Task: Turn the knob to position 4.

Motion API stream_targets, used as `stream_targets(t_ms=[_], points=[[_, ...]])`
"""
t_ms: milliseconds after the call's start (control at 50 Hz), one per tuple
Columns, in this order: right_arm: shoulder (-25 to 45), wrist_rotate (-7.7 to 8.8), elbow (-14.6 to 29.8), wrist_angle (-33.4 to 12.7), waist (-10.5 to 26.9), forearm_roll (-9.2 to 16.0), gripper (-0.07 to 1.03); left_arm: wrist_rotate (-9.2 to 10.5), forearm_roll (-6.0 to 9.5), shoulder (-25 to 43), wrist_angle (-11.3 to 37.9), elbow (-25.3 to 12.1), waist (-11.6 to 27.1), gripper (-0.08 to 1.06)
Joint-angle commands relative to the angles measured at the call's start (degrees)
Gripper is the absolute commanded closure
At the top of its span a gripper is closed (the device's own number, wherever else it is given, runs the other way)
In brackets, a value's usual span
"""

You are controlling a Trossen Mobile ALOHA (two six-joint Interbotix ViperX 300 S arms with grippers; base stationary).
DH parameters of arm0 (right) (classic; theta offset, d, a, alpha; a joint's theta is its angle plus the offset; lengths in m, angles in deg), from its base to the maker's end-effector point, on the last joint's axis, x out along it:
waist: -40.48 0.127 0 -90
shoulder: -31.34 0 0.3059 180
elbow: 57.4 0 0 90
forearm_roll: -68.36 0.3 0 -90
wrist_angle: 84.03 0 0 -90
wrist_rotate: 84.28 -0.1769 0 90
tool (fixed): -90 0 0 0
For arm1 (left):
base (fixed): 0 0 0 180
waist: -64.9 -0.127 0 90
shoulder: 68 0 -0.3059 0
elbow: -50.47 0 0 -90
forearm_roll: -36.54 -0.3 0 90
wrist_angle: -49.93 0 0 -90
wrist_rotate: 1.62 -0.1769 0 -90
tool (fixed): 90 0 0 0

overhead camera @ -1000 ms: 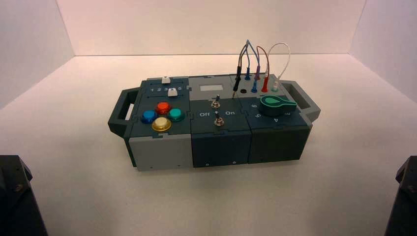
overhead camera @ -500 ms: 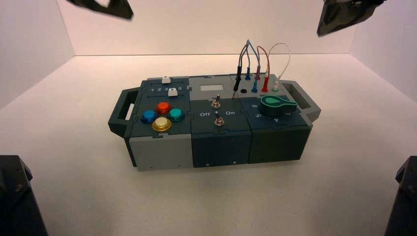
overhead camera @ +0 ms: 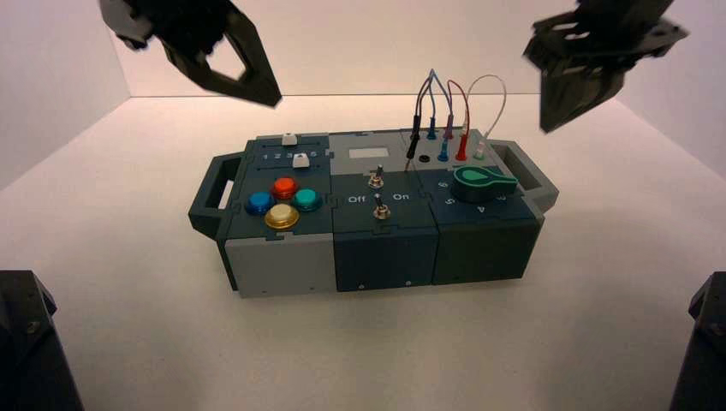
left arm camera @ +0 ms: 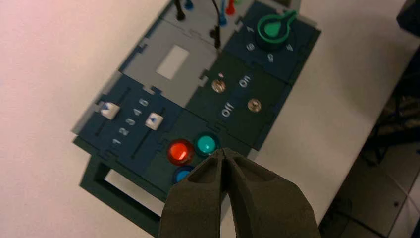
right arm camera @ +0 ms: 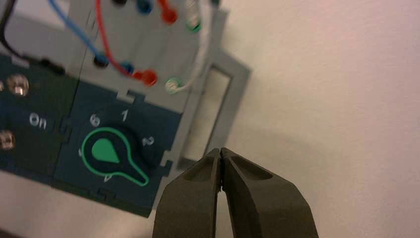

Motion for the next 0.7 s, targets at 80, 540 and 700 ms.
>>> stream_targets(t_ms=[80, 540, 700], points=[[3.5, 0.53, 2.3, -0.6, 2.7, 0.3, 0.99, -0.26, 0.09, 2.1, -0.6, -2.7, 2.4, 1.0], [6.9, 0.53, 2.8, -3.3, 7.9, 1.5, 0.99, -0.35, 0.0, 3.2, -0.6, -3.0, 2.7, 1.01], [7.0, 0.53, 2.8, -4.0, 8.9, 1.6, 0.99, -0.35, -0.09, 3.2, -0.6, -3.0, 2.7, 1.0]])
